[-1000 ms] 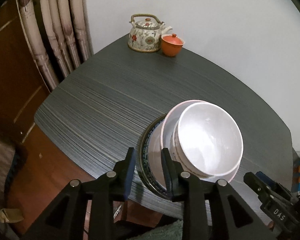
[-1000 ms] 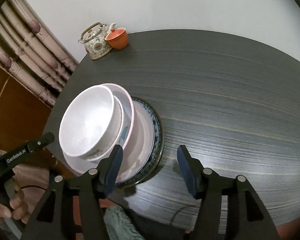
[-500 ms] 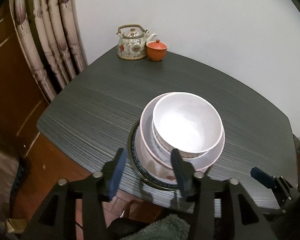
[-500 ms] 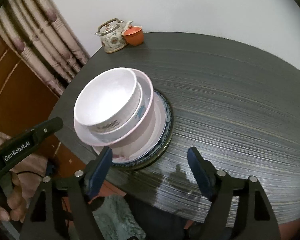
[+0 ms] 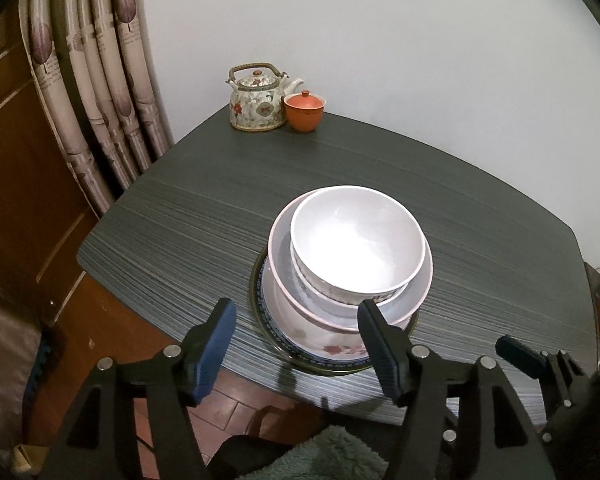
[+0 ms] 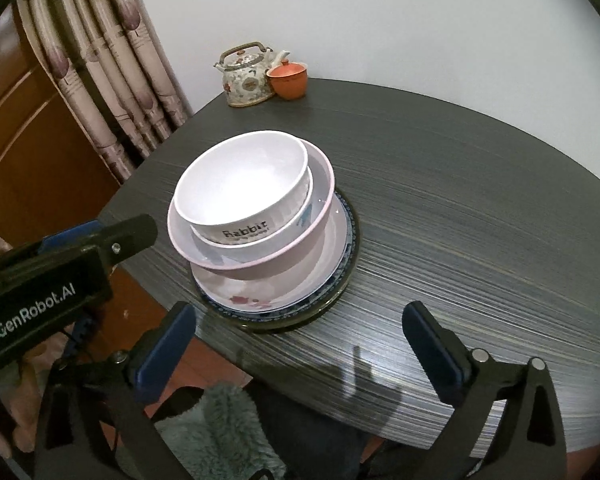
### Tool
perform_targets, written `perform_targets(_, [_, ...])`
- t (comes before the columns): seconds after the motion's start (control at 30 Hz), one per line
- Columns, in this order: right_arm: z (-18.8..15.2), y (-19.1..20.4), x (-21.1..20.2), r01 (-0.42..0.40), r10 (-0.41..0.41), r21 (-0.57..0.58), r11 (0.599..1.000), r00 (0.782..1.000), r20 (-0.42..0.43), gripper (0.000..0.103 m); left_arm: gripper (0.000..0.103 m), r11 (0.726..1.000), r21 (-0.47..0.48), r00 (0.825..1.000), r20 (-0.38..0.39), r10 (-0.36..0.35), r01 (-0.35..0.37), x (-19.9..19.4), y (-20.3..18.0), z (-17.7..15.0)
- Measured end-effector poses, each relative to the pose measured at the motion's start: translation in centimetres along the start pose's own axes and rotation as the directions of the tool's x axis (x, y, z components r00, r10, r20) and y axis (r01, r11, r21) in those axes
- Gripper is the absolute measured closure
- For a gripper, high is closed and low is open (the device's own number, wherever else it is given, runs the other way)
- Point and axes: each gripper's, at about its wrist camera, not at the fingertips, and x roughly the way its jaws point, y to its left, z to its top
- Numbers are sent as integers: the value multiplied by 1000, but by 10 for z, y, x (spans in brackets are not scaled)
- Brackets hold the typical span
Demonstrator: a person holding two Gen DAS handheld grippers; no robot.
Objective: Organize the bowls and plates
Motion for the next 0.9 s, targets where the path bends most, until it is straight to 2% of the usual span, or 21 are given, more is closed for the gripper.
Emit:
perform_targets(0.23, [-3, 3, 3, 5, -5, -13, 1000, 1000, -26, 1, 38, 1000, 4, 1000, 6, 9, -9, 0, -1, 1])
perform_targets(0.9, [-5, 1, -4, 3, -3, -1, 1000, 1000, -11, 1, 38, 1000, 17, 1000, 4, 21, -21, -2, -5, 2])
